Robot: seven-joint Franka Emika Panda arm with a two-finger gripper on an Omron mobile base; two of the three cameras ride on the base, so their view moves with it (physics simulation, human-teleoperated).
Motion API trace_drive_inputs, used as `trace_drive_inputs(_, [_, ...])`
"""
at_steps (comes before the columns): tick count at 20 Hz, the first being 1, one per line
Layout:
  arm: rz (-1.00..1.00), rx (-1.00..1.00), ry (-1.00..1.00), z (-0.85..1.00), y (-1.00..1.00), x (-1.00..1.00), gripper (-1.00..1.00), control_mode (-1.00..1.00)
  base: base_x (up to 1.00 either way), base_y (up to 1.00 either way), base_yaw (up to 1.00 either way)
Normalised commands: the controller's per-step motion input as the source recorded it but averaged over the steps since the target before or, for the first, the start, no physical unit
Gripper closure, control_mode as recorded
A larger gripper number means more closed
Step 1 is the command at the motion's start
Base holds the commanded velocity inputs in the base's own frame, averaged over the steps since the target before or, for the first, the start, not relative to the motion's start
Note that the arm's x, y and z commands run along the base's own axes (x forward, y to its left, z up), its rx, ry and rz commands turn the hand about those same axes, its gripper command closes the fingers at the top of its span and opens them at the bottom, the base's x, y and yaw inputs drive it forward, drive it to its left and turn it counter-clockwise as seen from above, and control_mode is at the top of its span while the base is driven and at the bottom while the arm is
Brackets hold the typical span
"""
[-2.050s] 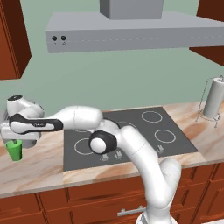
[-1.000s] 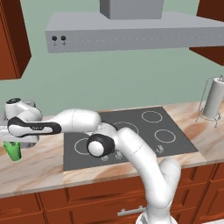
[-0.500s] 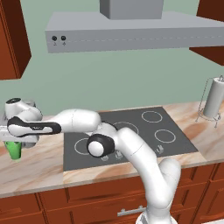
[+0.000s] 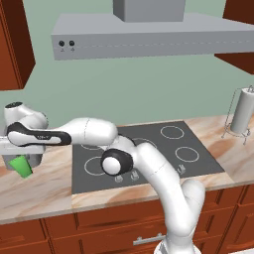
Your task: Pick the cup and bowl from the counter and place them on the counter next to the sink.
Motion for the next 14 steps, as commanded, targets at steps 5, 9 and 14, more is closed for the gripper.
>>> trace_drive_inputs(5, [0.15,0.0,0.0,0.72,-0.62,-0.58,1.0,-1.0,0.0,0.0,0.0])
trace_drive_inputs(9, [0.15,0.0,-0.01,0.57,-0.8,-0.61,1.0,-1.0,0.0,0.0,0.0])
trace_drive_inputs(14, [0.14,0.06,-0.1,0.43,-0.88,-0.62,1.0,-1.0,0.0,0.0,0.0])
